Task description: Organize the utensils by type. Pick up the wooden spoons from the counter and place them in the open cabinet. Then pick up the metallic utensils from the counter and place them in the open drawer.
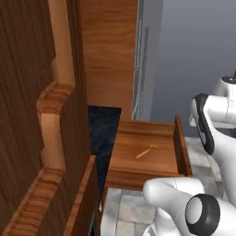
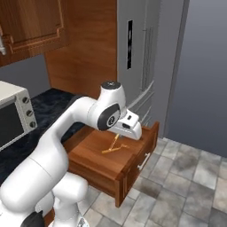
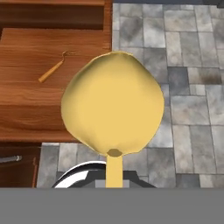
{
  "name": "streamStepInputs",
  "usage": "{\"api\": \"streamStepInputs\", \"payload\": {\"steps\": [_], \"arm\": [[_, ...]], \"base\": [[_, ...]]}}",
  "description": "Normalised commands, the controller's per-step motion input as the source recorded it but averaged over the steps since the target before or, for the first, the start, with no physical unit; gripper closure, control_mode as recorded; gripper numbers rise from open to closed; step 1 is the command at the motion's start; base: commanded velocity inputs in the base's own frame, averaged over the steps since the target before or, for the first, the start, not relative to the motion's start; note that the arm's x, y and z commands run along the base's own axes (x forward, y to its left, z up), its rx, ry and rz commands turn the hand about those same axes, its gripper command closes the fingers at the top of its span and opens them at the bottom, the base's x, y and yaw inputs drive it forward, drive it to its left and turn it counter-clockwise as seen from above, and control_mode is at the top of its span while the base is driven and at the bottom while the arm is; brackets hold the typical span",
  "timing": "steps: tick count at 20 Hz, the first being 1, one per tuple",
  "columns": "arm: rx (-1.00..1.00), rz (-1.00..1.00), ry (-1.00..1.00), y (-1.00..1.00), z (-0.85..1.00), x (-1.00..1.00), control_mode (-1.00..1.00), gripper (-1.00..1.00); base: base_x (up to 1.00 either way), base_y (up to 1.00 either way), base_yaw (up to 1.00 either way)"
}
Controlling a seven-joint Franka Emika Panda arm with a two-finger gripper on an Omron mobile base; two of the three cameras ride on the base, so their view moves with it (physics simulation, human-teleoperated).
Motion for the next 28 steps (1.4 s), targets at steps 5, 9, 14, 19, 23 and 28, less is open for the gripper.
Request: {"api": "streamStepInputs", "payload": {"steps": [5, 9, 14, 19, 23, 28], "arm": [[0.0, 0.0, 0.0, 0.0, 0.0, 0.0, 1.0, 1.0], [0.0, 0.0, 0.0, 0.0, 0.0, 0.0, 1.0, 1.0], [0.0, 0.0, 0.0, 0.0, 0.0, 0.0, 1.0, 1.0], [0.0, 0.0, 0.0, 0.0, 0.0, 0.0, 1.0, 1.0], [0.0, 0.0, 0.0, 0.0, 0.0, 0.0, 1.0, 1.0], [0.0, 0.0, 0.0, 0.0, 0.0, 0.0, 1.0, 1.0]], "base": [[0.43, 0.18, -0.02], [0.63, 0.15, 0.0], [0.27, 0.05, 0.0], [0.0, 0.0, 0.0], [0.0, 0.0, 0.0], [0.0, 0.0, 0.0]]}}
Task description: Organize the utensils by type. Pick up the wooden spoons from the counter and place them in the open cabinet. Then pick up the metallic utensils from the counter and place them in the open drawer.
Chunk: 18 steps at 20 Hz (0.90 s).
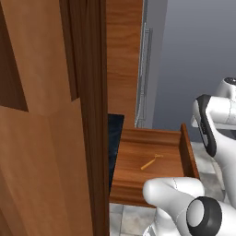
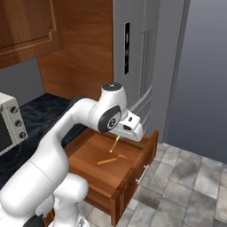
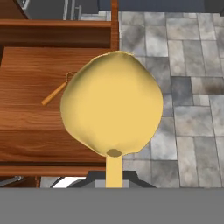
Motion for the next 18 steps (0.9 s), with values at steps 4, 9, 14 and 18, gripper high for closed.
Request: {"api": "streamStepInputs", "payload": {"steps": [4, 9, 14, 18], "arm": [[0.0, -0.04, 0.0, 0.1, 0.0, 0.0, -1.0, 1.0], [0.01, -0.34, 0.0, 0.54, -0.05, 0.07, -1.0, 1.0], [0.0, -0.41, 0.0, 0.58, -0.21, 0.08, -1.0, 1.0], [0.0, -0.35, 0.0, 0.24, -0.43, -0.09, -1.0, 1.0]], "base": [[-0.06, 0.11, -0.02], [0.0, 0.0, 0.0], [0.0, 0.0, 0.0], [0.0, 0.0, 0.0]]}}
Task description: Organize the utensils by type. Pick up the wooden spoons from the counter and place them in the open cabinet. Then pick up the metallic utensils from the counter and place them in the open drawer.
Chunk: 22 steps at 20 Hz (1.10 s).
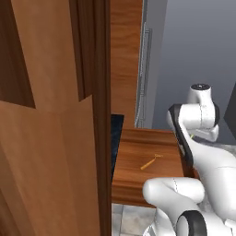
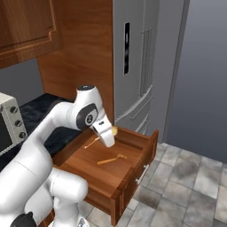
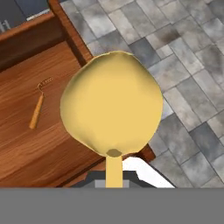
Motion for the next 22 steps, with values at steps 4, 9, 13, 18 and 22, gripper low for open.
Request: {"api": "streamStepInputs", "payload": {"steps": [4, 9, 13, 18, 22], "arm": [[0.05, -0.29, 0.09, 0.1, -0.6, 0.11, -1.0, 1.0], [0.1, -0.1, 0.09, 0.22, -0.62, 0.45, -1.0, 1.0], [0.12, 0.0, 0.14, 0.09, -0.48, 0.5, -1.0, 1.0], [0.02, 0.0, 0.07, 0.0, -0.42, 0.54, -1.0, 1.0], [0.02, 0.0, 0.01, -0.03, -0.4, 0.55, -1.0, 1.0]], "base": [[0.0, 0.0, 0.0], [0.0, 0.0, 0.0], [0.0, 0.0, 0.0], [0.0, 0.0, 0.0], [0.0, 0.0, 0.0]]}}
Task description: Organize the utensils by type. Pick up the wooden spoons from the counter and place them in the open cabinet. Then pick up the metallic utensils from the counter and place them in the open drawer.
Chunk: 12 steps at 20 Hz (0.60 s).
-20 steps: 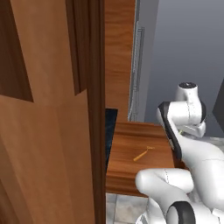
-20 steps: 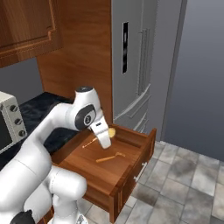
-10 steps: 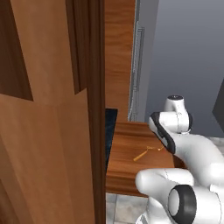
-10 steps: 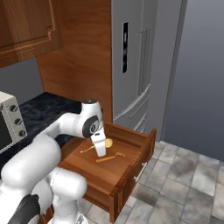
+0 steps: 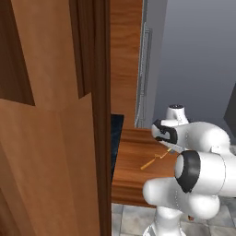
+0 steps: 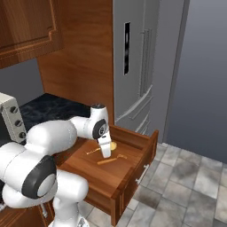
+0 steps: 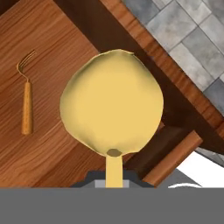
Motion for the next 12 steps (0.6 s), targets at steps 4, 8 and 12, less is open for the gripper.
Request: {"api": "streamStepInputs", "payload": {"steps": [4, 8, 12], "arm": [[0.06, 0.0, 0.0, -0.03, -0.43, 0.46, -1.0, 1.0], [0.08, 0.0, 0.0, -0.1, -0.43, 0.56, -1.0, 1.0], [0.05, 0.0, 0.0, -0.12, -0.46, 0.46, -1.0, 1.0]], "base": [[0.0, 0.0, 0.0], [0.0, 0.0, 0.0], [0.0, 0.0, 0.0]]}}
